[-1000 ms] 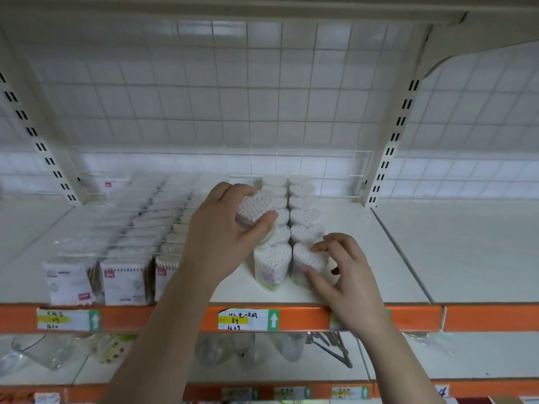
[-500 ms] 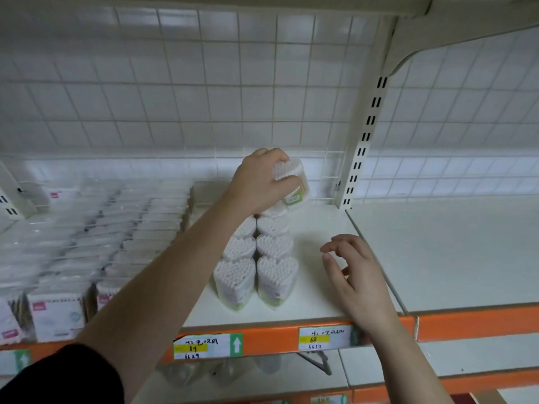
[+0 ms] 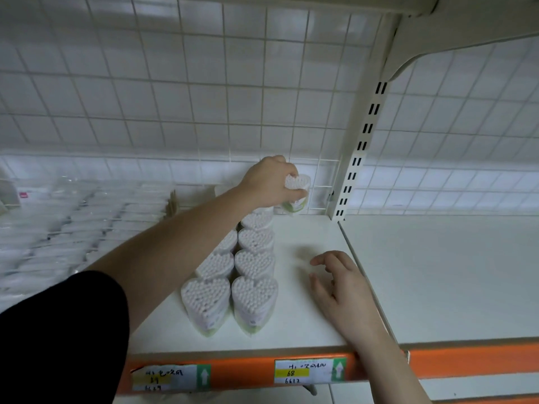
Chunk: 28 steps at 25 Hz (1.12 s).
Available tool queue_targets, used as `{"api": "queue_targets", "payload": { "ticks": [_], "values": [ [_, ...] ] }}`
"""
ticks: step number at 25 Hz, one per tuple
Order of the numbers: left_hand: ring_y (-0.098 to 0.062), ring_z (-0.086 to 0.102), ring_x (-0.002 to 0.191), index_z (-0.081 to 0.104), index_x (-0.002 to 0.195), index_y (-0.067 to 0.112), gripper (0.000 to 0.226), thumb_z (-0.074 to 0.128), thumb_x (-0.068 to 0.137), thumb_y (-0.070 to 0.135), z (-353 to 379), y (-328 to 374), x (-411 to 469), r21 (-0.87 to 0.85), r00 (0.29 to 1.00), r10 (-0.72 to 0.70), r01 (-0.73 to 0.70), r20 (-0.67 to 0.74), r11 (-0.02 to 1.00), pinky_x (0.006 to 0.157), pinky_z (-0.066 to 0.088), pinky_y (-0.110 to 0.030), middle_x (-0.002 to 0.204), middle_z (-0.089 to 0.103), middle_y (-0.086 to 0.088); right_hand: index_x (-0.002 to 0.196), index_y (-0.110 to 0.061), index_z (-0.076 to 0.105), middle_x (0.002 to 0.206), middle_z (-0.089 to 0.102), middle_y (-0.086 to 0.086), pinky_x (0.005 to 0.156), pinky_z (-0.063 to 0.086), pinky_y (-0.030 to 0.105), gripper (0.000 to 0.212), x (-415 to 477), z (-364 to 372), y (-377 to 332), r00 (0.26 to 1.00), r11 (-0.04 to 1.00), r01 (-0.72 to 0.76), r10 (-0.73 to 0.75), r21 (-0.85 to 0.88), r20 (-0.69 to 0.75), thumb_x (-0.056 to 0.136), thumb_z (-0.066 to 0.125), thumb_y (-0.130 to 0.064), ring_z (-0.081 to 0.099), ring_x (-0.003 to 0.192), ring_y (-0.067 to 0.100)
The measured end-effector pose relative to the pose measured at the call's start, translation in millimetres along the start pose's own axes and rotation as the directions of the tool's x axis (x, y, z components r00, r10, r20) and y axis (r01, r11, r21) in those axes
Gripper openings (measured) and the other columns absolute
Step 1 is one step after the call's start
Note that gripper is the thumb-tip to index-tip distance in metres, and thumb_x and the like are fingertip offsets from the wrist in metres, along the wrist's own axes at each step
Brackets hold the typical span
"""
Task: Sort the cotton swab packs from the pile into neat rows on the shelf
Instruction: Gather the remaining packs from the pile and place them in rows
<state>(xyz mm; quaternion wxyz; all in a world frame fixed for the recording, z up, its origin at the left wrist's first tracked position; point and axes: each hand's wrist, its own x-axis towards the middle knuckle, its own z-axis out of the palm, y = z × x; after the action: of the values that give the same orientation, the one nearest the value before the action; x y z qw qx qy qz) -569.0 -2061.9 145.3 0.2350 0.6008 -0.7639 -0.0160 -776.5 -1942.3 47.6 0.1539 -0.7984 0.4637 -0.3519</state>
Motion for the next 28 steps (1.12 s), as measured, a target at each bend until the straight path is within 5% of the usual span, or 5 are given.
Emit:
{"api": "queue_targets", "payload": {
  "ticks": [3, 7, 17, 28],
  "values": [
    [-0.021, 0.046, 0.11, 0.063, 0.115, 0.027, 0.056, 0.065, 0.072, 0.062, 7.9, -0.1, 1.5, 0.174, 1.0, -0.003, -0.001, 0.028, 0.985, 0.091, 0.034, -0.033, 0.11, 0.059, 0.003, 0.102, -0.023, 0.06, 0.104, 0.052, -0.013, 0.068, 0.03, 0.007, 0.019, -0.1, 3.0, 2.1, 1.0, 1.0, 0.015, -0.015, -0.004, -0.008, 0.084, 0.059, -0.019, 0.04, 0.07, -0.011],
    [-0.021, 0.046, 0.11, 0.063, 0.116, 0.027, 0.064, 0.063, 0.069, 0.071, 13.9, -1.6, 3.1, 0.37, 0.993, -0.053, 0.009, 0.109, 0.929, 0.089, 0.029, -0.034, 0.109, 0.064, 0.004, 0.103, -0.026, 0.059, 0.105, 0.051, -0.017, 0.076, 0.044, 0.023, 0.021, 1.0, 8.2, 3.9, 1.0, 1.0, 0.002, -0.002, 0.005, 0.002, 0.082, 0.052, -0.028, 0.053, 0.095, 0.006],
    [-0.02, 0.047, 0.109, 0.058, 0.115, 0.025, 0.058, 0.068, 0.069, 0.059, 12.4, 1.1, -1.1, 0.435, 0.991, -0.064, 0.006, 0.119, 0.9, 0.092, 0.029, -0.037, 0.115, 0.056, 0.003, 0.101, -0.03, 0.057, 0.103, 0.048, -0.025, 0.067, 0.032, 0.007, 0.02, 1.4, 9.3, 7.0, 0.999, 0.999, -0.042, 0.042, 0.028, -0.012, 0.085, 0.062, -0.02, 0.049, 0.082, 0.004],
    [-0.021, 0.047, 0.109, 0.06, 0.113, 0.023, 0.05, 0.062, 0.076, 0.057, 16.6, 4.9, 2.0, 0.514, 0.991, -0.078, 0.01, 0.111, 0.858, 0.09, 0.029, -0.036, 0.113, 0.058, 0.002, 0.102, -0.026, 0.059, 0.104, 0.051, -0.019, 0.071, 0.035, 0.013, 0.019, 1.3, 6.1, -0.6, 1.0, 1.0, -0.011, 0.011, -0.006, -0.023, 0.083, 0.056, -0.025, 0.047, 0.078, 0.003]
  ]
}}
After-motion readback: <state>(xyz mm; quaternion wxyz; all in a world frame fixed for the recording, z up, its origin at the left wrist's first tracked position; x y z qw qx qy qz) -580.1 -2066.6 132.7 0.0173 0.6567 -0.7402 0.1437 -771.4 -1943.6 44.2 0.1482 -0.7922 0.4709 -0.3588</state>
